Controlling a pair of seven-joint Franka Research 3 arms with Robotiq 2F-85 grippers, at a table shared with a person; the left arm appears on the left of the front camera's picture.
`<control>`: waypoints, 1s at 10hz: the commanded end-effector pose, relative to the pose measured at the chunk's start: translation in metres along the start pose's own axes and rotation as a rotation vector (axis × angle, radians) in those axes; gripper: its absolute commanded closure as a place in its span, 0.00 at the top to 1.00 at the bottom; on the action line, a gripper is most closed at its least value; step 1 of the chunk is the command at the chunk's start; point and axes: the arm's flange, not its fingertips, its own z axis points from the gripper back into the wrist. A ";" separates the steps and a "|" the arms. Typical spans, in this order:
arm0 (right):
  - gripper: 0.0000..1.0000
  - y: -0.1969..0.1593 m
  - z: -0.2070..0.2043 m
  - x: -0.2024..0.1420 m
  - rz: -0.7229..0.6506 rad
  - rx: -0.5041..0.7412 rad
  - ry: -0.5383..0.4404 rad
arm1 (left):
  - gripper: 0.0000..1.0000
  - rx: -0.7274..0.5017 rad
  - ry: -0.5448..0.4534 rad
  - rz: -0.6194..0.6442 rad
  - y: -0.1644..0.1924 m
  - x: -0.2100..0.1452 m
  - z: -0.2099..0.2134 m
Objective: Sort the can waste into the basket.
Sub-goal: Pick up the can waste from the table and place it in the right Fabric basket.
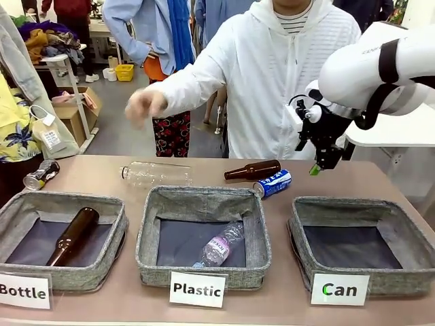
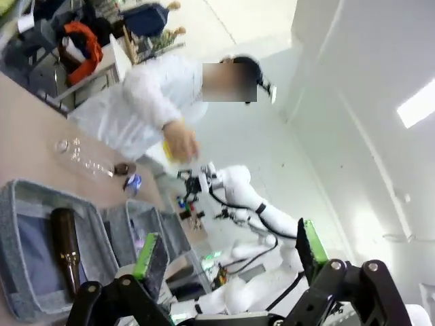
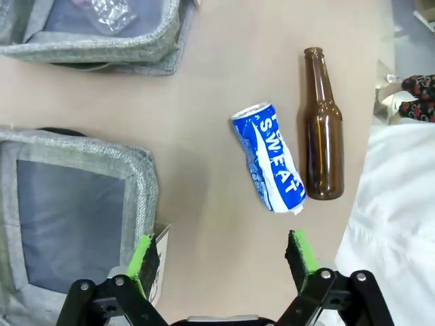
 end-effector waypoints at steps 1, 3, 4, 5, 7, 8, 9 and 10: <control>1.00 -0.015 -0.009 0.014 -0.003 -0.006 0.032 | 1.00 0.077 0.171 -0.057 0.003 -0.035 -0.046; 1.00 -0.028 -0.024 0.021 0.004 -0.003 0.027 | 1.00 0.171 0.428 -0.095 0.018 -0.083 -0.101; 1.00 -0.036 -0.035 0.022 -0.004 0.004 0.032 | 1.00 0.216 0.539 -0.118 0.026 -0.106 -0.123; 1.00 -0.043 -0.047 0.021 -0.011 0.021 0.033 | 1.00 0.250 0.604 -0.115 0.037 -0.123 -0.138; 1.00 -0.052 -0.066 0.023 -0.017 0.053 0.032 | 1.00 0.311 0.642 -0.110 0.059 -0.139 -0.152; 1.00 -0.056 -0.077 0.023 -0.028 0.040 0.038 | 1.00 0.367 0.643 -0.109 0.076 -0.144 -0.157; 1.00 -0.061 -0.091 0.022 -0.032 0.037 0.045 | 1.00 0.480 0.645 -0.139 0.096 -0.148 -0.161; 1.00 -0.067 -0.101 0.022 -0.040 0.043 0.046 | 1.00 0.327 0.647 -0.102 0.054 -0.107 -0.151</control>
